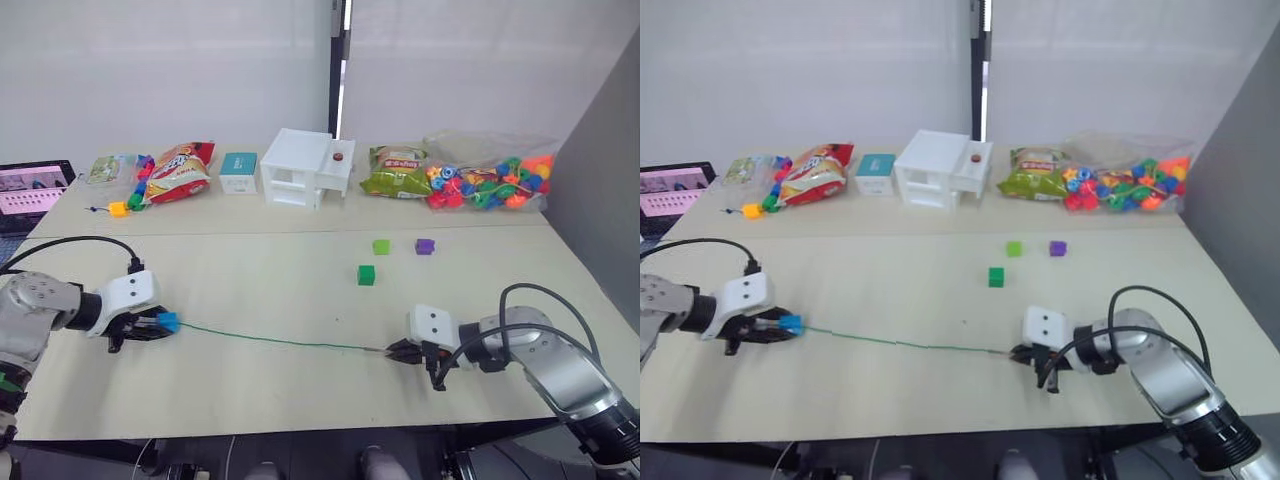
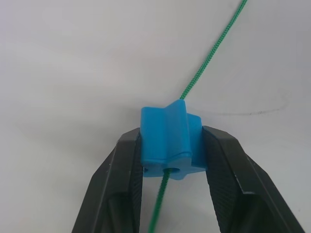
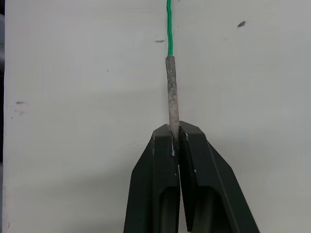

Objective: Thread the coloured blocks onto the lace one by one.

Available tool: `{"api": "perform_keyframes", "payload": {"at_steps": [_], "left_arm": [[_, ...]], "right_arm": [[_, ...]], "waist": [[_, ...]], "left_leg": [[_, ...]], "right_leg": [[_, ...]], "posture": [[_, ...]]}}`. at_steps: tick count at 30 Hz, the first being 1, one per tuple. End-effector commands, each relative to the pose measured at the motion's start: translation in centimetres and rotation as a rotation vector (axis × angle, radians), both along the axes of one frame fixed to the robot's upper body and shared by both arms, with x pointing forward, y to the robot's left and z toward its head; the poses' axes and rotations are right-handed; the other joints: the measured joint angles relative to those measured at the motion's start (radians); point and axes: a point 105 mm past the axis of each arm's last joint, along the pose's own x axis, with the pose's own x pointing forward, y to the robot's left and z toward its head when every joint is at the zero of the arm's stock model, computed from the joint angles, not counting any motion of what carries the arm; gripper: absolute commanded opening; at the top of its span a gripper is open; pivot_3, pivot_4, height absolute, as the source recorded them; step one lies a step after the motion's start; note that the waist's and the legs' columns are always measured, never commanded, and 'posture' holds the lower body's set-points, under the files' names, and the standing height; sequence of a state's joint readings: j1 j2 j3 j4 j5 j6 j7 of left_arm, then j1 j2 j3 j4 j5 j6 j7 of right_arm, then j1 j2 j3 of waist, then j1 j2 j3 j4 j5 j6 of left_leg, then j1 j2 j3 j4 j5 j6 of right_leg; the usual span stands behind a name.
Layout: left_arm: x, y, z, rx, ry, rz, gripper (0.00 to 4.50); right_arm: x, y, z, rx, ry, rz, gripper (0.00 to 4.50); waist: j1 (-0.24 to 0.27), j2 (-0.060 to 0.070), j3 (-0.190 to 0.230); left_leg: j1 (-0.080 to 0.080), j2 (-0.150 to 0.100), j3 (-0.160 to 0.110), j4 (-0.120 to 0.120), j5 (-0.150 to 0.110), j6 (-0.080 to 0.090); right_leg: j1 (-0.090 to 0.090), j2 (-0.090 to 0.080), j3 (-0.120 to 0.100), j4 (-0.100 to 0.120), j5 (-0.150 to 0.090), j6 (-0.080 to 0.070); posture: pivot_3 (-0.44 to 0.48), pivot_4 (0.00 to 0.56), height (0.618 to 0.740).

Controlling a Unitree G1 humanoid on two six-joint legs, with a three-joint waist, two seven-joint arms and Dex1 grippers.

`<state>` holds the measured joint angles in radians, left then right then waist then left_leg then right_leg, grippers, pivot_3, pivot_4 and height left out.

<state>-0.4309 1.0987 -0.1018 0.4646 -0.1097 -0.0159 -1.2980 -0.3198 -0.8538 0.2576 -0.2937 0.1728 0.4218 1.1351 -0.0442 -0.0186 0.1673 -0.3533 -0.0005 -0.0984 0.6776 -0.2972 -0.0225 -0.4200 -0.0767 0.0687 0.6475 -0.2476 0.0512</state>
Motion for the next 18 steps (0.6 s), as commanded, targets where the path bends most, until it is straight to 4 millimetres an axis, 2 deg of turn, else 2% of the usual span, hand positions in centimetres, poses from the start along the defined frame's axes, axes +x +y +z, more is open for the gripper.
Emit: {"api": "perform_keyframes", "payload": {"at_steps": [1, 6, 7, 10, 14, 18], "left_arm": [[0.3, 0.1, -0.5, -0.011, -0.017, 0.025, 2.56], [0.1, -3.1, 1.3, -0.156, 0.004, -0.038, 4.27], [0.1, -4.1, 1.8, -0.176, 0.005, -0.06, 4.46], [0.1, -6.7, 3.0, -0.233, -0.007, -0.115, 4.46], [-0.8, -12.6, 4.1, -0.339, -0.006, -0.263, 4.46], [-1.5, -18.2, 3.2, -0.453, 0.007, -0.349, 4.46]], "right_arm": [[0.4, 0.3, 0.9, 0.011, -0.037, 0.023, 0.0], [0.8, 0.8, 1.1, 0.017, -0.042, 0.025, 0.0], [0.9, 1.1, 1.2, 0.023, -0.04, 0.026, 0.0], [1.1, 1.9, 1.1, 0.031, -0.039, 0.028, 0.0], [1.7, 3.6, 1.3, 0.056, -0.05, 0.031, 0.0], [1.9, 4.7, 0.8, 0.046, -0.05, 0.028, 0.0]], "waist": [[0.002, 0.0, 0.0], [0.007, -0.001, 0.001], [0.007, -0.001, 0.001], [0.002, -0.002, 0.001], [0.001, -0.002, 0.001], [0.004, -0.002, 0.001]], "left_leg": [[0.0, 0.0, 0.0, 0.0, 0.0, 0.0], [-0.003, 0.0, -0.001, 0.001, 0.0, 0.0], [-0.003, 0.0, -0.001, 0.001, 0.0, 0.0], [-0.005, 0.0, -0.001, 0.001, 0.0, 0.0], [-0.005, 0.0, -0.002, 0.001, 0.0, 0.0], [-0.005, -0.001, -0.002, 0.002, 0.0, 0.0]], "right_leg": [[0.0, 0.0, 0.0, 0.0, 0.0, 0.0], [-0.001, 0.0, 0.0, 0.001, 0.0, 0.0], [-0.002, 0.0, 0.0, 0.0, 0.0, 0.0], [-0.004, 0.0, 0.0, 0.001, 0.0, 0.0], [-0.003, 0.0, 0.0, 0.001, 0.0, 0.0], [-0.003, 0.0, 0.0, 0.001, 0.0, 0.0]], "posture": [[0.0, 0.15, 0.74], [0.0, 0.15, 0.74], [0.0, 0.15, 0.74], [0.0, 0.15, 0.74], [0.0, 0.15, 0.74], [0.0, 0.15, 0.74]]}}
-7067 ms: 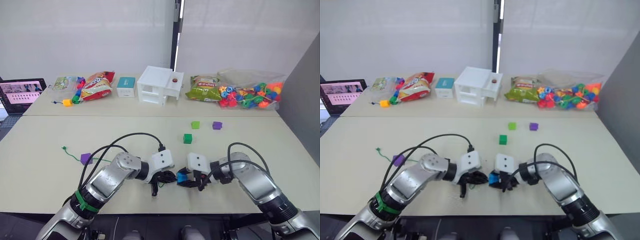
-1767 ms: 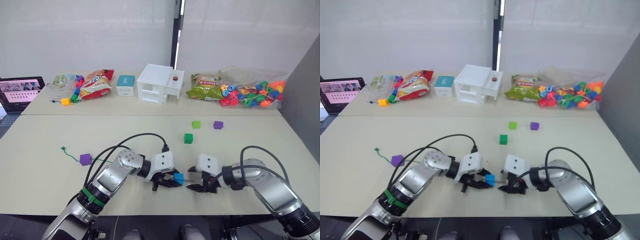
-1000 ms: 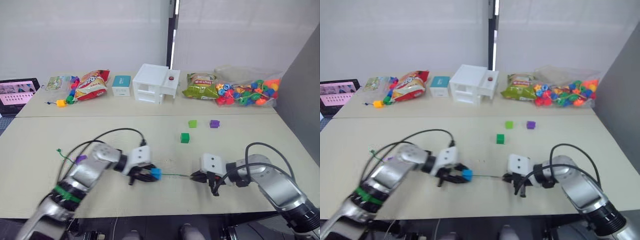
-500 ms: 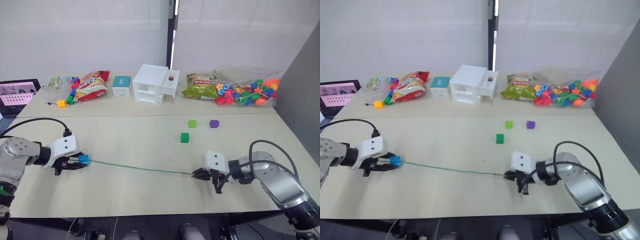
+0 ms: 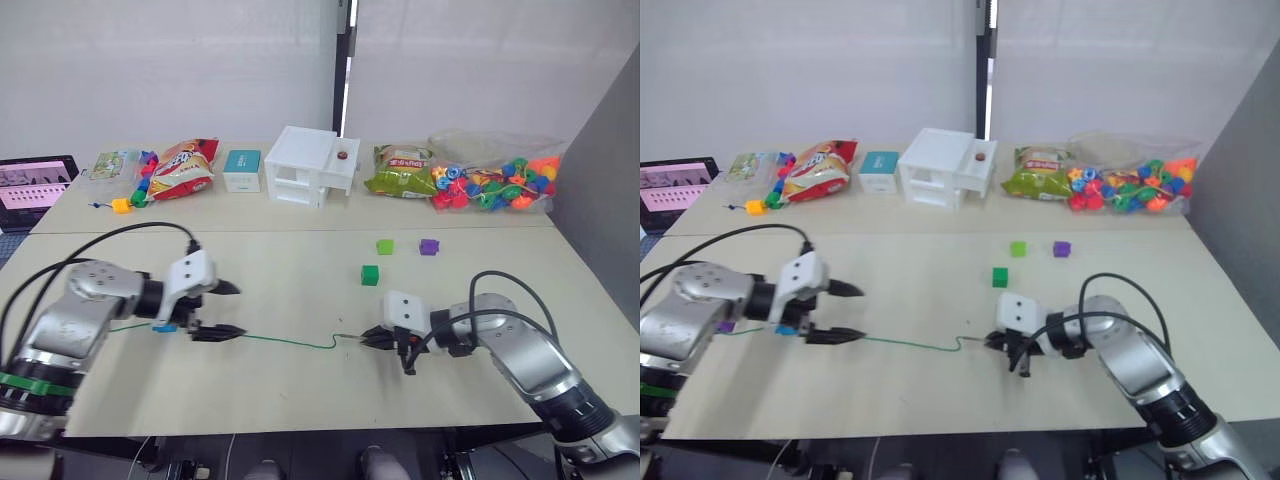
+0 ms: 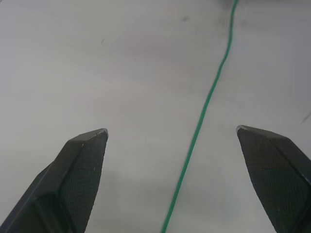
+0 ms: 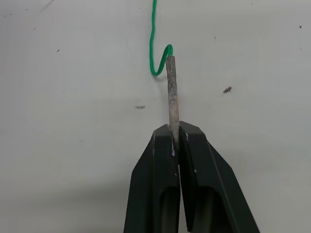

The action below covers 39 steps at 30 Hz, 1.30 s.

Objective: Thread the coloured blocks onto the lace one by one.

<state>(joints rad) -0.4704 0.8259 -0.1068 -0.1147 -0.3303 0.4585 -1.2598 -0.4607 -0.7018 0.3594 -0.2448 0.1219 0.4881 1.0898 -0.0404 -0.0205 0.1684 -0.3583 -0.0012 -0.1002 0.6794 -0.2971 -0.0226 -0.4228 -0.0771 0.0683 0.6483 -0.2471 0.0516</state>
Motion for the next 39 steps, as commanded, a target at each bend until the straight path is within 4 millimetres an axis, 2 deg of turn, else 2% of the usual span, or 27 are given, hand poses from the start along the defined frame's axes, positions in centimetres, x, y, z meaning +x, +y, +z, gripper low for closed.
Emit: {"api": "perform_keyframes", "payload": {"at_steps": [1, 6, 14, 17, 24, 28, 36, 39], "left_arm": [[-0.8, -3.4, -0.6, -0.046, 0.006, -0.061, 4.46], [-1.0, -7.0, -2.8, -0.06, 0.001, -0.117, 4.46], [-0.5, -8.4, -4.3, -0.05, 0.028, -0.153, 4.46], [-0.1, -8.7, -4.5, -0.056, 0.024, -0.158, 3.82], [0.2, -9.4, -4.9, -0.051, 0.018, -0.174, 1.4], [0.3, -9.8, -4.5, -0.069, 0.016, -0.175, 0.06], [0.0, -9.7, -4.2, -0.073, 0.017, -0.181, 0.02], [-0.2, -9.6, -4.2, -0.072, 0.026, -0.184, 0.02]], "right_arm": [[0.3, 0.7, 0.4, -0.005, -0.027, -0.003, 0.0], [0.1, 1.2, 0.6, -0.002, -0.025, 0.005, 0.0], [-0.1, 1.2, 0.7, -0.01, -0.026, 0.01, 0.0], [-0.2, 1.2, 0.7, -0.009, -0.024, 0.011, 0.0], [-0.2, 1.1, 0.7, -0.014, -0.022, 0.008, 0.0], [-0.2, 1.2, 0.7, -0.014, -0.019, 0.008, 0.0], [-0.2, 1.0, 0.4, -0.025, -0.014, 0.007, 0.0], [0.2, 1.0, 0.5, -0.002, -0.015, -0.044, 0.0]], "waist": [[0.0, 0.0, 0.0], [-0.002, 0.0, 0.0], [-0.001, 0.0, 0.0], [0.0, 0.0, 0.0], [0.0, 0.0, 0.0], [0.0, 0.0, 0.0], [0.0, 0.0, 0.0], [0.0, 0.0, 0.0]], "left_leg": [[0.0, 0.0, 0.0, 0.0, 0.0, 0.0], [0.0, 0.0, -0.001, 0.0, 0.0, 0.0], [0.0, 0.0, -0.001, 0.0, 0.0, 0.0], [0.0, 0.0, -0.001, 0.001, 0.0, 0.0], [0.0, -0.001, -0.001, 0.001, 0.0, 0.0], [0.0, -0.001, -0.001, 0.001, 0.0, 0.0], [0.0, -0.001, -0.001, 0.001, 0.0, 0.0], [0.0, -0.001, -0.001, 0.001, 0.0, 0.0]], "right_leg": [[0.0, 0.0, 0.0, 0.0, 0.0, 0.0], [-0.001, 0.0, 0.0, 0.0, 0.0, 0.0], [0.0, 0.0, 0.0, 0.0, 0.0, 0.0], [0.0, 0.0, 0.0, 0.0, 0.0, 0.0], [0.0, 0.0, 0.0, 0.0, 0.0, 0.0], [0.0, 0.0, 0.0, 0.0, 0.0, 0.0], [0.0, 0.0, 0.0, 0.0, 0.0, 0.0], [0.0, 0.0, 0.0, 0.0, 0.0, 0.0]], "posture": [[0.0, 0.15, 0.74], [0.0, 0.15, 0.74], [0.0, 0.15, 0.74], [0.0, 0.15, 0.74], [0.0, 0.15, 0.74], [0.0, 0.15, 0.74], [0.0, 0.15, 0.74], [0.0, 0.15, 0.74]]}}
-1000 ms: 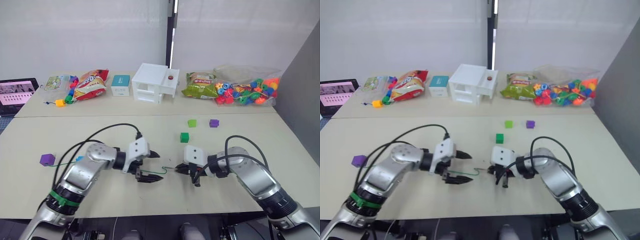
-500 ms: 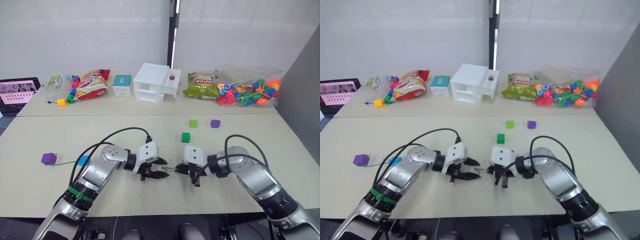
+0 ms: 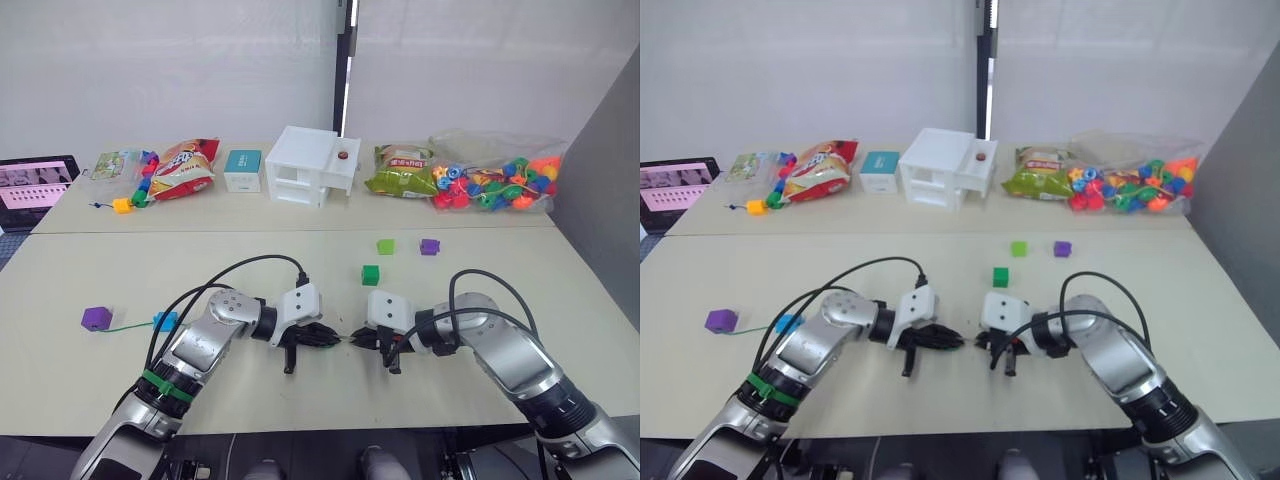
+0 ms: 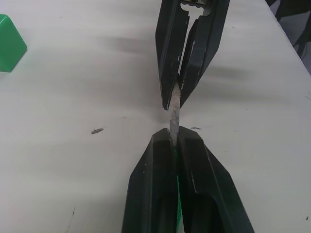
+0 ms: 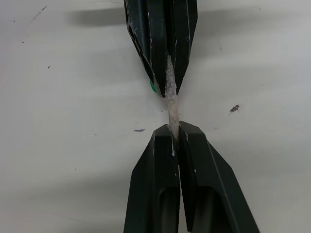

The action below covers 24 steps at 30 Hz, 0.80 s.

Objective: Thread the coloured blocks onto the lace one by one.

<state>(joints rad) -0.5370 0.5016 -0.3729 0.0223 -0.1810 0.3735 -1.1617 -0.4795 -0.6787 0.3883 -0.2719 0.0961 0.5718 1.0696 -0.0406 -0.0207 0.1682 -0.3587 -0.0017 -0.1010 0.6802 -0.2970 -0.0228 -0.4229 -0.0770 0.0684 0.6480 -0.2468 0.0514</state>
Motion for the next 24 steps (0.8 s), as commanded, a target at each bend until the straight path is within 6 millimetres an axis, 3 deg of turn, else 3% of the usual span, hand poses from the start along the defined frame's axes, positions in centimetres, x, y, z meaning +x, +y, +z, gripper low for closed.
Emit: {"api": "perform_keyframes", "payload": {"at_steps": [1, 6, 12, 14, 18, 24], "left_arm": [[-0.3, -0.2, 1.3, -0.024, -0.036, -0.022, 0.0], [-0.4, 0.1, 1.3, -0.011, -0.037, -0.022, 0.0], [-0.2, 1.0, 1.6, 0.003, -0.046, 0.01, 0.0], [-0.2, 1.2, 1.7, 0.002, -0.045, 0.027, 0.0], [-0.5, 1.5, 1.9, -0.011, -0.03, 0.055, 0.0], [-0.9, 1.2, 1.7, -0.013, -0.023, 0.066, 0.0]], "right_arm": [[0.2, 0.3, 1.0, 0.043, -0.025, -0.041, 0.68], [-0.3, -0.4, 1.8, 0.145, 0.005, -0.153, 2.38], [1.1, -6.5, 3.2, 0.38, -0.086, -0.689, 4.44], [2.0, -8.8, 2.9, 0.396, -0.163, -0.888, 4.48], [3.8, -11.0, 2.8, 0.496, -0.307, -1.214, 4.48], [8.1, -11.9, 3.1, 0.579, -0.401, -1.363, 4.48]], "waist": [[0.0, 0.0, 0.0], [0.003, 0.0, 0.0], [0.018, 0.0, 0.0], [0.018, 0.0, 0.0], [0.009, 0.001, -0.001], [-0.005, 0.001, -0.001]], "left_leg": [[0.0, 0.0, 0.0, 0.0, 0.0, 0.0], [0.0, 0.0, 0.0, 0.0, 0.0, 0.0], [-0.001, 0.0, 0.0, 0.0, 0.0, 0.0], [0.0, 0.0, 0.0, 0.0, 0.0, 0.0], [0.001, 0.0, 0.0, -0.001, 0.0, 0.0], [0.001, 0.0, 0.001, -0.001, 0.001, -0.001]], "right_leg": [[0.0, 0.0, 0.0, 0.0, 0.0, 0.0], [0.0, 0.0, 0.0, 0.0, 0.0, 0.0], [0.0, 0.0, 0.0, 0.0, 0.0, 0.0], [0.0, 0.0, 0.0, 0.0, 0.0, 0.0], [-0.001, 0.0, 0.001, 0.001, 0.0, 0.0], [0.0, 0.0, 0.001, 0.001, 0.0, 0.0]], "posture": [[0.0, 0.15, 0.74], [0.0, 0.15, 0.74], [0.0, 0.15, 0.74], [0.0, 0.15, 0.74], [0.0, 0.15, 0.74], [0.0, 0.15, 0.74]]}}
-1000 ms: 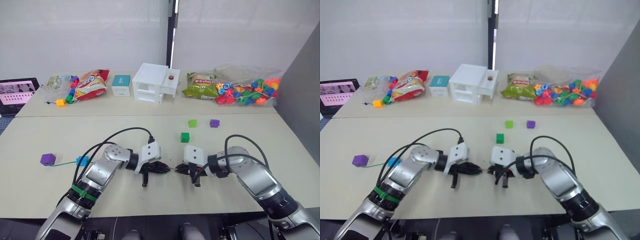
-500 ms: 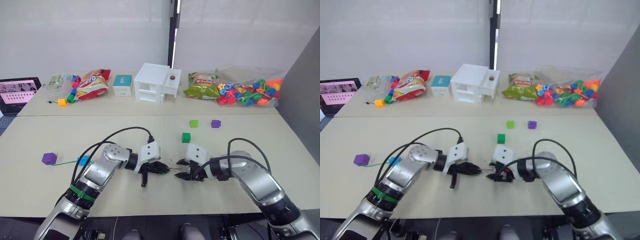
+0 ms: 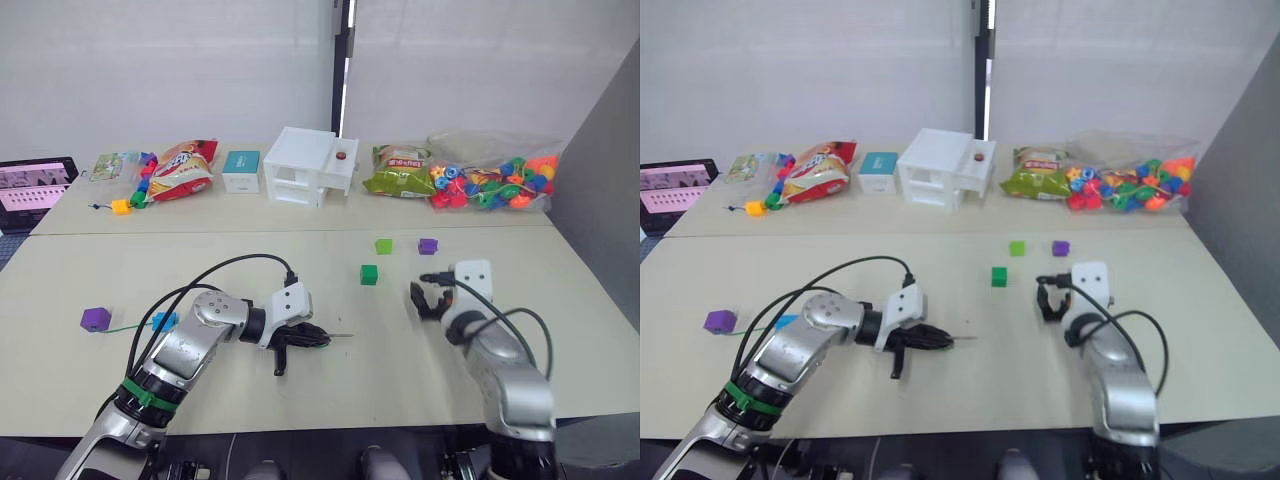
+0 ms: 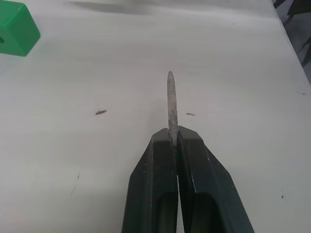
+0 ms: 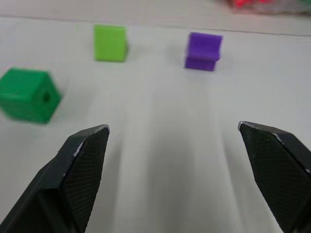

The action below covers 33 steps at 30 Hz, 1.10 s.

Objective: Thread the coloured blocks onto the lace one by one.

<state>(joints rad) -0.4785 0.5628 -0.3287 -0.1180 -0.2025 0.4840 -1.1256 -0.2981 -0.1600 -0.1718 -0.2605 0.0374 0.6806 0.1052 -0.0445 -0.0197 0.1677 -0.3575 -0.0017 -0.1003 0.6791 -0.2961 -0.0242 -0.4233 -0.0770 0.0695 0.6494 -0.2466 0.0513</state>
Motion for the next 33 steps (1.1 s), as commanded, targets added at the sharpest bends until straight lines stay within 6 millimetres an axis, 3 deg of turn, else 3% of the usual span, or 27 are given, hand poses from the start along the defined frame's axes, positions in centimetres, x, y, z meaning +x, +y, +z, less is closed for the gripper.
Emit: {"api": "perform_keyframes", "payload": {"at_steps": [1, 6, 12, 16, 22, 26, 30, 33], "left_arm": [[-0.1, -0.3, 1.0, -0.031, -0.03, 0.001, 0.0], [-0.2, -0.4, 1.1, -0.041, -0.031, 0.017, 0.0], [-0.3, -0.3, 1.1, -0.046, -0.029, 0.038, 0.0], [-0.2, -0.1, 1.1, -0.042, -0.028, 0.049, 0.0], [-0.1, 0.2, 1.1, -0.037, -0.026, 0.055, 0.0], [-0.2, 0.2, 1.0, -0.031, -0.024, 0.052, 0.0], [-0.1, 0.4, 1.0, -0.033, -0.021, 0.054, 0.0], [-0.1, 0.6, 0.8, -0.029, -0.014, 0.054, 0.0]], "right_arm": [[2.7, -1.4, 1.3, -0.019, -0.082, -0.076, 4.48], [7.6, -1.4, 0.8, -0.031, -0.053, -0.064, 4.48], [10.6, -2.3, 0.8, -0.007, -0.043, -0.101, 4.48], [11.1, -1.9, 1.2, 0.048, -0.074, -0.072, 3.31], [11.0, -0.3, 2.2, 0.121, -0.148, 0.012, 1.21], [9.1, 0.5, 4.3, 0.131, -0.241, 0.034, 1.18], [3.1, 3.1, 6.5, 0.113, -0.28, 0.086, 1.18], [-1.5, 5.5, 6.7, 0.111, -0.234, 0.142, 1.18]], "waist": [[-0.001, 0.0, 0.0], [-0.006, 0.0, 0.0], [-0.024, 0.0, 0.0], [-0.03, 0.0, 0.0], [-0.045, 0.0, 0.0], [-0.048, 0.001, 0.0], [-0.033, 0.003, -0.001], [-0.025, 0.004, -0.002]], "left_leg": [[0.001, 0.0, 0.0, 0.0, 0.0, 0.0], [0.001, 0.0, 0.001, -0.001, 0.0, 0.0], [0.0, 0.0, 0.001, -0.002, 0.0, 0.0], [0.0, 0.0, 0.001, -0.003, 0.0, 0.0], [0.0, 0.0, 0.001, -0.003, 0.0, 0.0], [-0.001, 0.0, -0.001, -0.003, 0.0, 0.0], [-0.005, 0.0, -0.001, -0.001, 0.0, 0.0], [-0.009, 0.0, -0.001, 0.0, 0.0, 0.0]], "right_leg": [[0.0, 0.0, 0.0, 0.0, 0.0, 0.0], [0.0, 0.0, 0.0, 0.0, 0.0, 0.0], [0.0, 0.0, 0.001, -0.001, 0.0, 0.0], [0.0, 0.0, 0.001, -0.001, 0.0, 0.0], [0.0, 0.0, 0.001, -0.001, 0.0, 0.0], [0.0, 0.0, 0.0, 0.002, 0.0, 0.0], [-0.005, -0.001, 0.0, 0.007, 0.0, 0.0], [-0.01, 0.0, 0.001, 0.009, 0.0, 0.0]], "posture": [[0.0, 0.15, 0.74], [0.0, 0.15, 0.74], [0.0, 0.15, 0.74], [0.0, 0.15, 0.74], [0.0, 0.15, 0.74], [0.0, 0.15, 0.74], [0.0, 0.15, 0.74], [0.0, 0.15, 0.74]]}}
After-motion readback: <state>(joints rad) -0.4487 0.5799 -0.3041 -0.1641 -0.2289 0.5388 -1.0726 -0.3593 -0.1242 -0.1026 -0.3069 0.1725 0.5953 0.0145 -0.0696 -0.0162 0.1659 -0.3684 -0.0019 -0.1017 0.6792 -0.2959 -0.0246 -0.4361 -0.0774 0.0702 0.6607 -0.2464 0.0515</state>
